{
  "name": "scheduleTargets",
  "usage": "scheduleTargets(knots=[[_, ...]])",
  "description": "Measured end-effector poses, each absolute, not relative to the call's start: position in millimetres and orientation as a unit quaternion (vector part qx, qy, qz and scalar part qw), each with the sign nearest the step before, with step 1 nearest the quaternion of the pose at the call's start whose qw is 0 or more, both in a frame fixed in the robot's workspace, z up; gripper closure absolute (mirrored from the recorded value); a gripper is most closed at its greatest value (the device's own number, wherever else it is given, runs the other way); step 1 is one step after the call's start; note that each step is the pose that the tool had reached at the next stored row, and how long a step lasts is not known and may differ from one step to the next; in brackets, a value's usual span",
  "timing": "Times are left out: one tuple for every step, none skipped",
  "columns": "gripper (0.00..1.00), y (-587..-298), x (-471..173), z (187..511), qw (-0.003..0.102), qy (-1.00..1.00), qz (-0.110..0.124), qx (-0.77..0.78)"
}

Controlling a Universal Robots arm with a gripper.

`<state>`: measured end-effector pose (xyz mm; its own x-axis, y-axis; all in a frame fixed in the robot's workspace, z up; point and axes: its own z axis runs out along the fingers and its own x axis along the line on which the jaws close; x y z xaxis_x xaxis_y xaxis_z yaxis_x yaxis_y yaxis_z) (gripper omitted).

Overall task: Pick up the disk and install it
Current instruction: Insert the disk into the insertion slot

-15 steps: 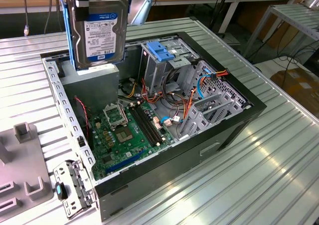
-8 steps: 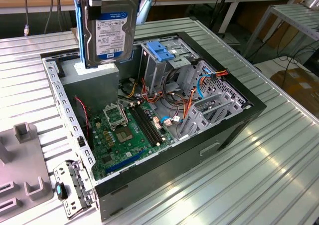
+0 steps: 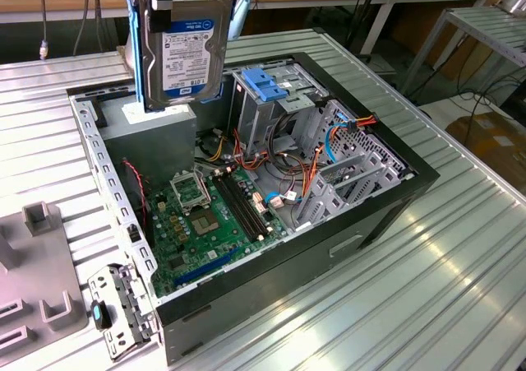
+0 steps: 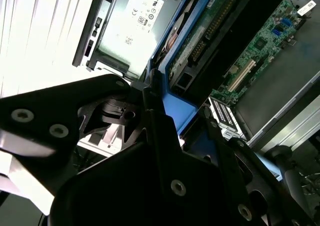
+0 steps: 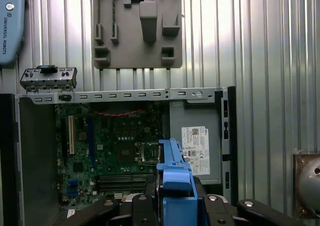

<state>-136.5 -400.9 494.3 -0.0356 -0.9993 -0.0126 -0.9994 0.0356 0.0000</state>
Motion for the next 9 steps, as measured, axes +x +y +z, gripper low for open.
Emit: scheduleTargets(knots=[[0.63, -400.9, -136.2, 494.3, 0.005, 0.720, 0.004, -0.694], [0.63, -400.9, -135.9, 494.3, 0.005, 0.720, 0.004, -0.694], [0.63, -400.9, -135.8, 494.3, 0.005, 0.720, 0.004, -0.694], [0.63, -401.0, -135.8, 494.3, 0.005, 0.720, 0.004, -0.694], [0.63, -401.2, -135.8, 494.3, 0.005, 0.720, 0.004, -0.694], [0.63, -401.6, -135.9, 494.3, 0.005, 0.720, 0.004, -0.694], [0.63, -401.9, -135.8, 494.3, 0.005, 0.720, 0.004, -0.694], [0.63, -402.3, -135.9, 494.3, 0.005, 0.720, 0.004, -0.694], [0.63, -402.6, -135.9, 494.3, 0.005, 0.720, 0.004, -0.694]])
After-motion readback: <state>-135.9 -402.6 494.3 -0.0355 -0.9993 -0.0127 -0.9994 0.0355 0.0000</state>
